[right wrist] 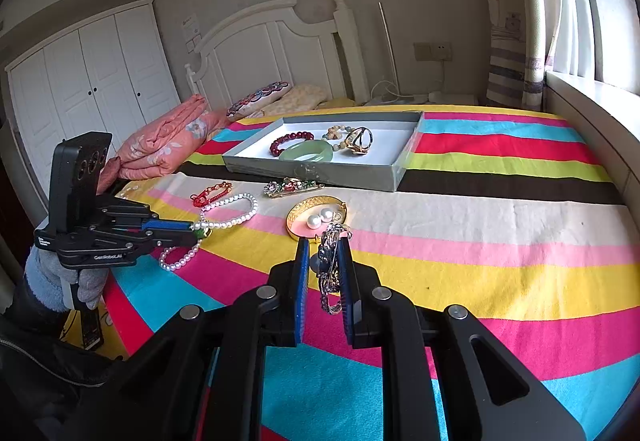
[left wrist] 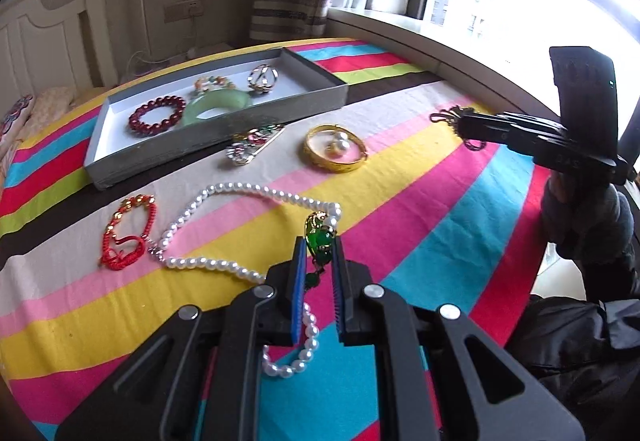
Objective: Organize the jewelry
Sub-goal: 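Grasp the pearl necklace by its green pendant with the left gripper while the right holds the silver pendant, then carry the pearl necklace with the left gripper while the right carries the silver pendant over the tray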
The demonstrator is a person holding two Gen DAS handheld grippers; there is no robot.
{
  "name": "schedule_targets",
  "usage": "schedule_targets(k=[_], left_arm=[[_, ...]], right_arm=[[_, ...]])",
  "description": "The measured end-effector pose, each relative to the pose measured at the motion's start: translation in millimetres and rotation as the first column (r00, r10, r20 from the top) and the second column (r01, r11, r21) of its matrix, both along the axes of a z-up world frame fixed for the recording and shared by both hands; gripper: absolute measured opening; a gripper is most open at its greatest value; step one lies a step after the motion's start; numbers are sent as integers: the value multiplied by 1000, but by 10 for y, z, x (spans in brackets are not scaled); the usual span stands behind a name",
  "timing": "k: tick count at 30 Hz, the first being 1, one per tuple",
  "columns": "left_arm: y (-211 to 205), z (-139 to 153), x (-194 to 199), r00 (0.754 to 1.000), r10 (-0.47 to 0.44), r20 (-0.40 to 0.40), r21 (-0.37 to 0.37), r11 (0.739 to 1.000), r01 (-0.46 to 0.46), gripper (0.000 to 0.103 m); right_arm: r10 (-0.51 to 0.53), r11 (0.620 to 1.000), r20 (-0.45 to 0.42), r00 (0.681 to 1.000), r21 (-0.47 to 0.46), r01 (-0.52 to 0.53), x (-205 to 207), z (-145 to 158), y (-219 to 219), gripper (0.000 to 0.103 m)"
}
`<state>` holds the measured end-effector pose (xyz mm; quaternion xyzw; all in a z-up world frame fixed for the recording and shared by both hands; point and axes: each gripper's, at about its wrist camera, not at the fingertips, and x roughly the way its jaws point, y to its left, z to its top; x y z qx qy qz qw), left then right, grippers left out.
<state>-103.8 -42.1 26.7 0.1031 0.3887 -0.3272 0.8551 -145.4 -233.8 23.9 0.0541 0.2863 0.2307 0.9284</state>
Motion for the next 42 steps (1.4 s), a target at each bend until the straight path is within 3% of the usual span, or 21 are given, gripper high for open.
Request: schedule_targets(k=[6, 7, 9, 10, 13, 17, 19, 22, 25, 28, 29, 33, 37, 40, 42], left_arm=[[-223, -212, -92, 991, -107, -77, 62, 992, 112, 16], [-205, -207, -94, 989, -119, -90, 38, 992, 123, 23], [-92, -162, -41, 989, -97, -114, -25, 995, 95, 65], [-8, -120, -11, 991, -72, -112, -55, 996, 66, 72], [295, -47, 180, 990, 56, -133, -84, 994, -68, 74], [579, -120, 432, 959, 228, -169, -14, 972, -234, 65], [612, -163, 506, 949, 267, -170, 10, 963, -269, 60], [559, -168, 551, 949, 296, -105, 50, 955, -293, 49], [380, -183, 577, 952, 305, -6, 146, 942, -301, 11], [256, -128, 554, 955, 294, 27, 158, 942, -295, 7], [227, -72, 523, 952, 297, 67, 153, 940, -304, 0], [219, 343, 428, 942, 298, 155, 84, 946, -314, 0], [141, 766, 346, 933, 269, 240, 76, 953, -294, 0], [152, 847, 380, 946, 256, 197, 44, 962, -269, 0], [186, 796, 381, 943, 274, 189, 27, 959, -284, 0]], right_arm=[[-4, 1000, -2, 1000, 8, 4, 4, -2, -8, 15], [-4, 1000, -3, 1000, 10, 4, 4, -3, -9, 15], [-6, 1000, -6, 1000, 15, 6, 6, -5, -16, 15], [-7, 1000, -7, 1000, 17, 7, 5, -6, -21, 15], [-5, 1000, -6, 1000, 18, 6, 5, -9, -19, 15], [-7, 1000, -9, 1000, 20, 8, 5, -11, -22, 15], [-8, 1000, -10, 1000, 21, 8, 5, -9, -25, 15], [-8, 1000, -12, 1000, 16, 8, 9, -14, -19, 15], [-7, 1000, -12, 1000, 9, 7, 11, -15, -4, 15], [-7, 1000, -9, 1000, 8, 7, 6, -14, -2, 15], [-10, 1000, -5, 1000, 5, 10, 2, -10, 4, 15], [-27, 1000, 14, 1000, 9, 26, -11, 26, 2, 15], [-14, 1000, 49, 999, 22, 13, 3, 156, 33, 15], [-8, 1000, 74, 997, 22, 6, 6, 242, 71, 15], [-5, 1000, 78, 997, 21, 4, -5, 249, 91, 15]])
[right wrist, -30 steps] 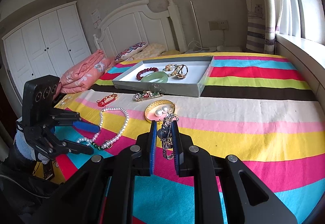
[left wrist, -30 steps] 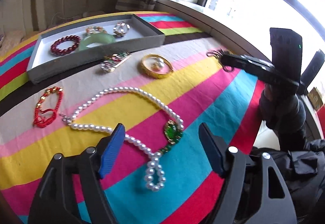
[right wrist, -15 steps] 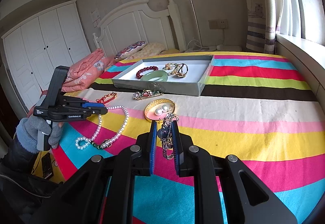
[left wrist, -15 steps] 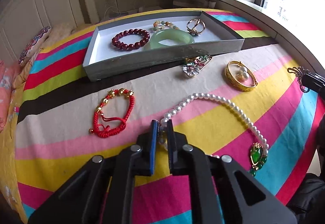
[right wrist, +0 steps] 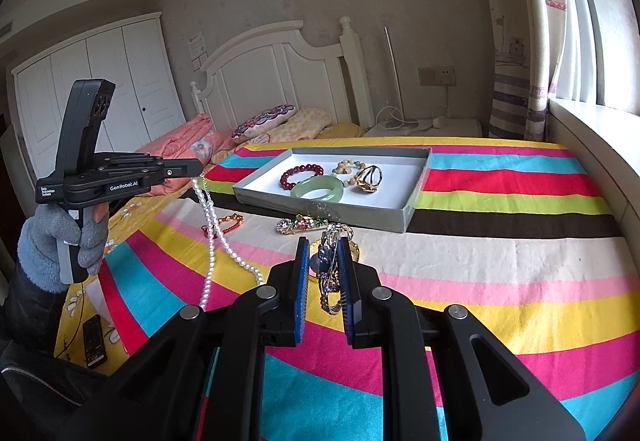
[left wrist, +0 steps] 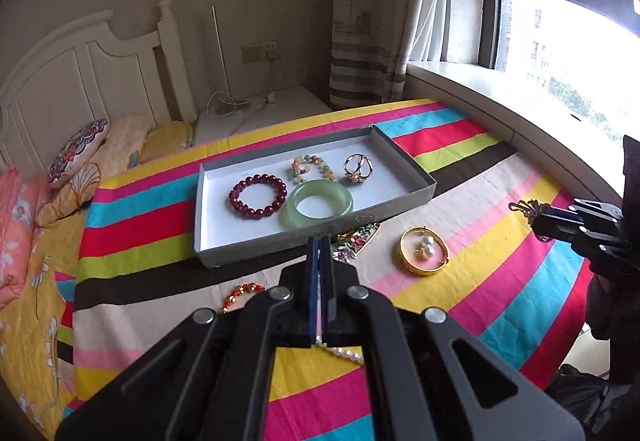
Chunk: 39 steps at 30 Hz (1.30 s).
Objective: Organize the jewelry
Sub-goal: 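Carry the pearl necklace with the left gripper while the right carries the silver pendant over the tray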
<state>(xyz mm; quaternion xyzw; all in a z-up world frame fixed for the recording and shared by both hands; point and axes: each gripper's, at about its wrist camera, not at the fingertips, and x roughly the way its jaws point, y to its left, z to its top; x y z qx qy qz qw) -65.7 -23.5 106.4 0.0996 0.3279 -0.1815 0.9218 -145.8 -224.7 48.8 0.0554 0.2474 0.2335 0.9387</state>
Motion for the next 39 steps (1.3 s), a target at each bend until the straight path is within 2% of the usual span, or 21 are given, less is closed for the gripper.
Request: schedule_targets(k=[3, 8, 15, 20, 24, 27, 30, 31, 32, 33, 34, 39], left_arm=[[80, -22, -59, 1000, 16, 13, -33, 999, -15, 0], [77, 327, -151, 996, -13, 84, -56, 998, 17, 0], [-27, 909, -230, 978, -47, 202, -37, 998, 55, 0], [-103, 1195, -263, 964, -55, 260, -18, 998, 61, 0], [-178, 1387, -208, 954, -56, 294, 4, 998, 57, 0], [-190, 1447, -50, 958, -42, 284, 9, 999, 41, 0], [-141, 1291, 122, 983, -109, 150, -65, 991, 120, 1], [-125, 1172, 161, 987, -127, 103, -90, 987, 137, 5], [-117, 1021, 198, 989, -141, 53, -97, 985, 146, 25], [-111, 844, 216, 990, -139, 15, -96, 986, 140, 50], [-95, 662, 222, 992, -124, -6, -88, 988, 123, 56], [-13, -228, 291, 977, -118, -179, -47, 993, 112, 57]], right_arm=[[-4, 1000, -12, 1000, -9, 4, 4, -28, -2, 15], [-5, 1000, 6, 1000, 1, 5, 26, 81, -5, 15], [25, 999, 78, 997, -30, -23, 88, 389, 123, 15], [35, 998, 102, 994, -56, -29, 187, 545, 196, 15], [46, 997, 108, 993, -69, -38, 280, 622, 261, 15], [54, 994, 107, 993, -98, -44, 395, 661, 351, 15], [56, 994, 100, 993, -102, -46, 502, 666, 402, 15], [56, 994, 99, 994, -98, -46, 514, 658, 411, 15], [56, 995, 98, 994, -91, -47, 511, 649, 415, 15], [57, 995, 97, 994, -85, -48, 506, 639, 421, 15], [57, 996, 96, 994, -80, -49, 489, 621, 418, 15], [49, 995, 67, 997, -88, -43, 467, 517, 368, 15]])
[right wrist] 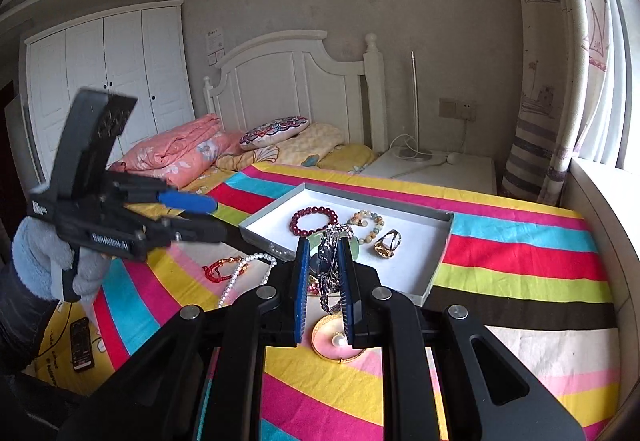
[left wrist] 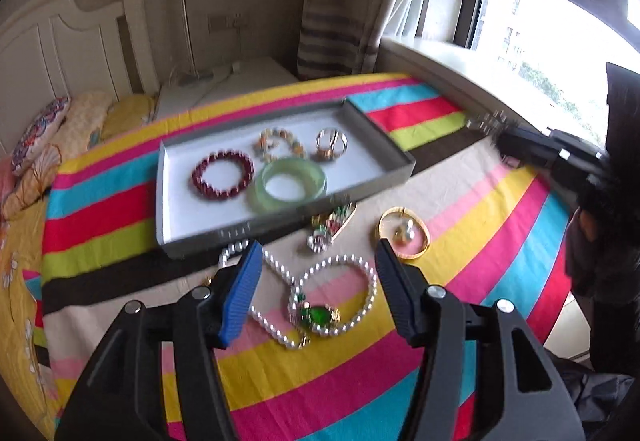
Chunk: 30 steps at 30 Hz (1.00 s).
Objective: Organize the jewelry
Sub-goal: 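Carry the pearl necklace with the left gripper while the right carries the silver pendant over the tray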
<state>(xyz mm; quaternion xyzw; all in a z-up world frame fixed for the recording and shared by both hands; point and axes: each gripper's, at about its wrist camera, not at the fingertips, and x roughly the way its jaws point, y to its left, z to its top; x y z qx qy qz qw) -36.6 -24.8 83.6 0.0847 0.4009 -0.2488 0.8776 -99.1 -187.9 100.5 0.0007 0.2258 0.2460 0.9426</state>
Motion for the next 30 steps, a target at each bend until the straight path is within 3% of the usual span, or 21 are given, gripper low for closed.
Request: schedule_targets(k=[6, 8, 10, 11, 12, 13, 18, 23, 30], left_arm=[[170, -517, 234, 995, 34, -96, -55, 998, -39, 40], [68, -624, 254, 994, 6, -113, -25, 1000, -9, 40], [-49, -737, 263, 993, 11, -114, 53, 999, -5, 39], [-84, -745, 233, 997, 15, -77, 84, 996, -9, 33], [-105, -736, 219, 998, 21, -66, 101, 995, -14, 6], [-100, -716, 209, 998, 18, -66, 91, 996, -12, 7], [-5, -400, 113, 1000, 4, -14, -4, 1000, -4, 7], [77, 146, 78, 997, 25, 77, -79, 997, -19, 7], [-8, 838, 110, 982, 13, 186, -100, 995, 6, 7]], right_arm=[[-12, 1000, -26, 1000, 13, 12, 10, -96, -61, 15], [-9, 1000, -35, 999, 17, 9, 13, -133, -49, 15], [-5, 1000, -43, 999, 17, 6, 22, -167, -34, 15], [-3, 1000, -46, 999, 16, 4, 22, -186, -34, 15], [-2, 1000, -51, 999, 16, 3, 23, -202, -31, 15], [-2, 1000, -53, 999, 16, 3, 18, -211, -23, 15], [0, 1000, -51, 999, 16, 1, -1, -213, -25, 15], [7, 1000, -39, 999, 13, -7, 18, -163, -2, 15], [29, 1000, -24, 999, -7, -29, 137, -55, 141, 15]])
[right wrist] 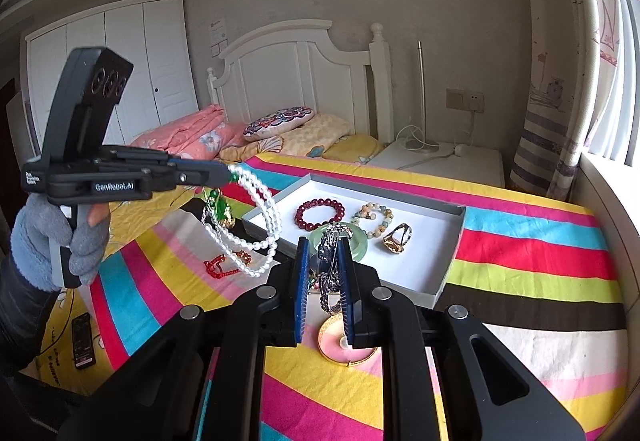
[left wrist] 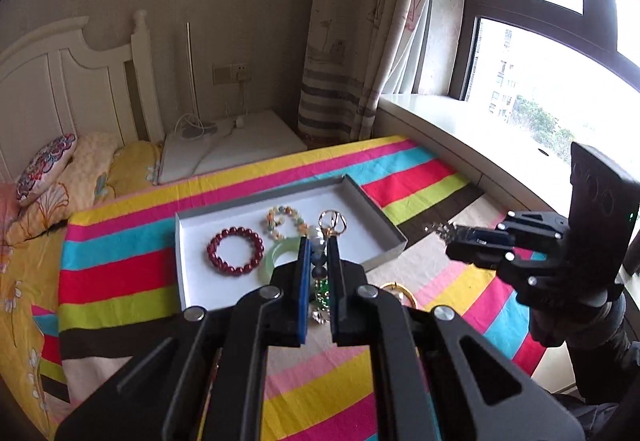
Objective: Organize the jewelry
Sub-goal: 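Carry the pearl necklace with the left gripper while the right carries the silver pendant over the tray, then open both grippers over the tray and withdraw them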
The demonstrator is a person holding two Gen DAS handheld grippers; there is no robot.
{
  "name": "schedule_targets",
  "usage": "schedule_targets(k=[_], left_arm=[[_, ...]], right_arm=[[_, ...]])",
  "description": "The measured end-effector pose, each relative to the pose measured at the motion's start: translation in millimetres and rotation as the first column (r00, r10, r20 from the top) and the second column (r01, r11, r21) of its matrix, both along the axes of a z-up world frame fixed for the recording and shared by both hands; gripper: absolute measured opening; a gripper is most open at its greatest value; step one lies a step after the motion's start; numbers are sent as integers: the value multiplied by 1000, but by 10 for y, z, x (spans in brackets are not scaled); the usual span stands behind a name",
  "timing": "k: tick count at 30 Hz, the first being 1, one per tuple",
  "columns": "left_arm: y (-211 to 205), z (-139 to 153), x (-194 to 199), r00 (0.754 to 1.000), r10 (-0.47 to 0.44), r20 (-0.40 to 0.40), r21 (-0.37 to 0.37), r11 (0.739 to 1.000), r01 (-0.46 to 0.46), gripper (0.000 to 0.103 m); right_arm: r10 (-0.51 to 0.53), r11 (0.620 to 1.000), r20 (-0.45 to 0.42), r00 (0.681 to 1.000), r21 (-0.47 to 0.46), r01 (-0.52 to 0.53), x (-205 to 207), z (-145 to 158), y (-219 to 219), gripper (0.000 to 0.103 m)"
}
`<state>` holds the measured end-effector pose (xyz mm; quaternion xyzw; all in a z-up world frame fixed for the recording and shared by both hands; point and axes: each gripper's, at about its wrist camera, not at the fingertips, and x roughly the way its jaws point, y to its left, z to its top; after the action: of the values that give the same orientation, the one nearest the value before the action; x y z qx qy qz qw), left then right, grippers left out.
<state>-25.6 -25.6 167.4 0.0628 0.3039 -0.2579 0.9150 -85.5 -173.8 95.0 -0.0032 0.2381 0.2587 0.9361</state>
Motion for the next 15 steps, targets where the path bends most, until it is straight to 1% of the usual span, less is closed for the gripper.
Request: schedule_targets(k=[4, 7, 11, 15], left_arm=[[-65, 180, 137, 1000, 10, 23, 12, 1000, -10, 7], [-117, 219, 275, 999, 27, 34, 32, 999, -28, 7], [-117, 139, 580, 998, 68, 18, 23, 997, -68, 7], [-128, -41, 927, 995, 94, -22, 4, 996, -94, 7]], right_arm=[[9, 1000, 1, 1000, -1, -9, 137, 69, 63, 15], [12, 1000, -2, 1000, -8, -12, 257, 113, 106, 15], [6, 1000, -31, 1000, -18, -7, 487, 94, 153, 15], [-8, 1000, -89, 996, -12, 7, 780, -35, 191, 15]])
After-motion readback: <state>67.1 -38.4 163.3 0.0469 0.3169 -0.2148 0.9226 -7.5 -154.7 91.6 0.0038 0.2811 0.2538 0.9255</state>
